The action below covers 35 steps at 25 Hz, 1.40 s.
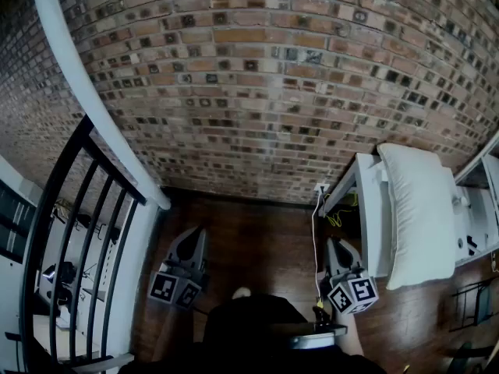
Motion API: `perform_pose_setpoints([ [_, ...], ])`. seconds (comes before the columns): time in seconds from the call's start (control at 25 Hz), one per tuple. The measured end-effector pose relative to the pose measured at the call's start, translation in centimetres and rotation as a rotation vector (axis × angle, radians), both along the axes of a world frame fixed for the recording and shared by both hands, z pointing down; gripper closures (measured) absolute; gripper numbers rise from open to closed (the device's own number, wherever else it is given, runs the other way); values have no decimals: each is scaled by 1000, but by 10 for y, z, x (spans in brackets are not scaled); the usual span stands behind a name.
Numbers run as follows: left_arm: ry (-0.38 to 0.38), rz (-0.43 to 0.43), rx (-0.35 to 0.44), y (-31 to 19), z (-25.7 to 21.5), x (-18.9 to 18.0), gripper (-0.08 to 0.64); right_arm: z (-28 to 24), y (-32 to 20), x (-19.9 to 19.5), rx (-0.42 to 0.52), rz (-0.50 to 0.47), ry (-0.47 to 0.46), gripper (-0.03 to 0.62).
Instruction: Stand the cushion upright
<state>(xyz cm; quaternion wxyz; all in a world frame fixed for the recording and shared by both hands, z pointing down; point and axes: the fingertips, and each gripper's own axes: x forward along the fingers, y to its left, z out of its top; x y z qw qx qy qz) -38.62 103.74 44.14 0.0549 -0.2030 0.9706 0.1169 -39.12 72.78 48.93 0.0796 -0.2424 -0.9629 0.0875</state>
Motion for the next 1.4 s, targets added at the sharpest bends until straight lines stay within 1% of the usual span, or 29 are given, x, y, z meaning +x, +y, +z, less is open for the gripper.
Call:
perform_pose_setpoints([
  [0.16,8,50,5,-7,5,-12,560,-1,-9,2,14,54,1,588],
  [0.28,18,124,10,-25,12,-25,560,-1,-27,13,23,136,-1,588],
  [0.44,25,309,13,-75,19,-43,560,-2,-64,50,19,317,2,588],
  [0.56,16,445,4,-119,20,-51,560,0,-100,85,45,447,-33,588],
  [0.64,9,535,-4,-151,20,-53,560,4,-127,116,70,546,-39,588],
  [0.72,3,636,-3,-188,21,-52,560,4,-153,155,81,670,-32,588],
  [0.84,-9,785,6,-244,20,-39,560,0,-186,215,85,845,-35,588],
  [0.96,-32,888,17,-288,12,-11,560,-4,-210,262,83,949,-48,588],
  [1.08,-46,940,20,-325,8,18,560,-14,-234,289,57,1007,-73,588],
  [1.2,-34,964,22,-365,6,37,560,-16,-266,316,41,1036,-104,588],
  [1.28,-35,991,26,-398,2,53,560,-17,-291,339,35,1065,-116,588],
  [1.4,-63,1051,32,-457,-6,86,560,-13,-339,383,45,1119,-120,588],
])
